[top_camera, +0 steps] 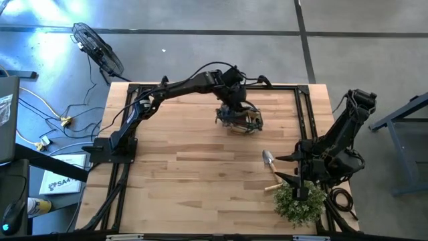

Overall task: Pick & Place Garden tools in Gardening bag
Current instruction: Put the green shear scissors into the light brown gardening bag

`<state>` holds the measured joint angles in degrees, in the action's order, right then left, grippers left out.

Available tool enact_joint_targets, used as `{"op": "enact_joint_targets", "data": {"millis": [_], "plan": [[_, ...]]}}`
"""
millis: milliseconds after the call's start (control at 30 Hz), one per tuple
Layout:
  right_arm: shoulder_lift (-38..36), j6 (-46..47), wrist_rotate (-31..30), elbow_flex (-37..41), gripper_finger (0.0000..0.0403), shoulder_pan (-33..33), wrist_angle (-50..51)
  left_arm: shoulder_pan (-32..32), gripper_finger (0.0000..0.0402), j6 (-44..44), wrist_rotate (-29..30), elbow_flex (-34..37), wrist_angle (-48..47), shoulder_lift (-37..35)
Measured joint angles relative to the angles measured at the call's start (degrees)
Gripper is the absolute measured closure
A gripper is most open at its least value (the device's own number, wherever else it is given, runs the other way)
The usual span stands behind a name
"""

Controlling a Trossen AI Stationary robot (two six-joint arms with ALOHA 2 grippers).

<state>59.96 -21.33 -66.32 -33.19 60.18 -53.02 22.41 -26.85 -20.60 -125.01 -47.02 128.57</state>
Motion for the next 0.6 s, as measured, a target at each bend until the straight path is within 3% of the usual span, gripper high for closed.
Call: {"op": "enact_joint_targets", "data": {"millis": [600], "plan": [[0.00,0.34,-1.29,0.00,0.0190,0.00,0.24,-1.47,0.0364,-9.82,-0.64,0.00,-8.49,-0.06]]}}
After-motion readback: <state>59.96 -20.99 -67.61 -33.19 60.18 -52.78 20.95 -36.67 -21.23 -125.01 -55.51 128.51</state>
